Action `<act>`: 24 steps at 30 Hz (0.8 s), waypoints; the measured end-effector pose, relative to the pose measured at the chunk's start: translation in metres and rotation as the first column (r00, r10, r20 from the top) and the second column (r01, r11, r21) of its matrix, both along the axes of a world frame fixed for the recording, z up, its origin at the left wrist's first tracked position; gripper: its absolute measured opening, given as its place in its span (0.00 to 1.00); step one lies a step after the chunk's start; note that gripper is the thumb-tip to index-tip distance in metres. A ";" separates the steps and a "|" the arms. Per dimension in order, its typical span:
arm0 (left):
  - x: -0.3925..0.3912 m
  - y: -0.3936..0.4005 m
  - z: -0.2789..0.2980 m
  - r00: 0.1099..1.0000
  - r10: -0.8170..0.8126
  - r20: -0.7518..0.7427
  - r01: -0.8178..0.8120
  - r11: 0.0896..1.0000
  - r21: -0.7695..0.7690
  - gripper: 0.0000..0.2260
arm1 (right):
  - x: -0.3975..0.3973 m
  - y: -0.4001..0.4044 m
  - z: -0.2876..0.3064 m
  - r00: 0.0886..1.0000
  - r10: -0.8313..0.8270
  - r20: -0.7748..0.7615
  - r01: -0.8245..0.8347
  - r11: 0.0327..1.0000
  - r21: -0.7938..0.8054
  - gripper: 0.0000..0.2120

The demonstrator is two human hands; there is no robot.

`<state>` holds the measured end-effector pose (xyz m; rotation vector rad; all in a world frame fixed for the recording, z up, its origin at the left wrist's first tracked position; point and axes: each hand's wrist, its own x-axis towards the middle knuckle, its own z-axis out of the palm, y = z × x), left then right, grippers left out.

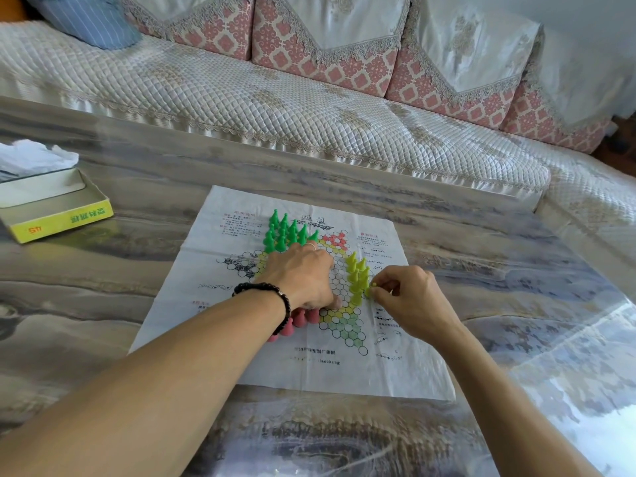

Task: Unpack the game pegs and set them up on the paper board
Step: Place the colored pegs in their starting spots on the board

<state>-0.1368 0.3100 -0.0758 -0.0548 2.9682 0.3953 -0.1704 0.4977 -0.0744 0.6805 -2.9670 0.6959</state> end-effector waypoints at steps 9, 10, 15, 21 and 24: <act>0.000 0.000 0.001 1.000 0.003 0.002 -0.003 1.000 -0.004 0.33 | -0.001 -0.001 -0.003 1.000 0.022 0.006 -0.022 0.999 0.024 0.06; 0.001 0.000 0.001 1.000 0.005 0.002 -0.005 1.000 -0.002 0.33 | -0.002 0.000 0.000 1.000 0.012 -0.006 -0.012 1.000 0.004 0.07; 0.001 0.002 0.003 1.000 0.013 -0.009 -0.013 1.000 0.007 0.29 | -0.011 0.018 0.028 0.996 -0.073 -0.055 0.069 0.995 -0.071 0.06; 0.003 0.000 0.002 1.000 0.010 -0.019 -0.010 1.000 0.010 0.29 | -0.005 0.040 0.030 1.000 -0.027 -0.009 0.029 0.981 0.193 0.08; 0.003 0.000 0.001 1.000 0.011 -0.025 -0.011 1.000 0.015 0.28 | -0.002 0.041 0.022 0.999 -0.040 -0.024 0.044 0.974 0.224 0.06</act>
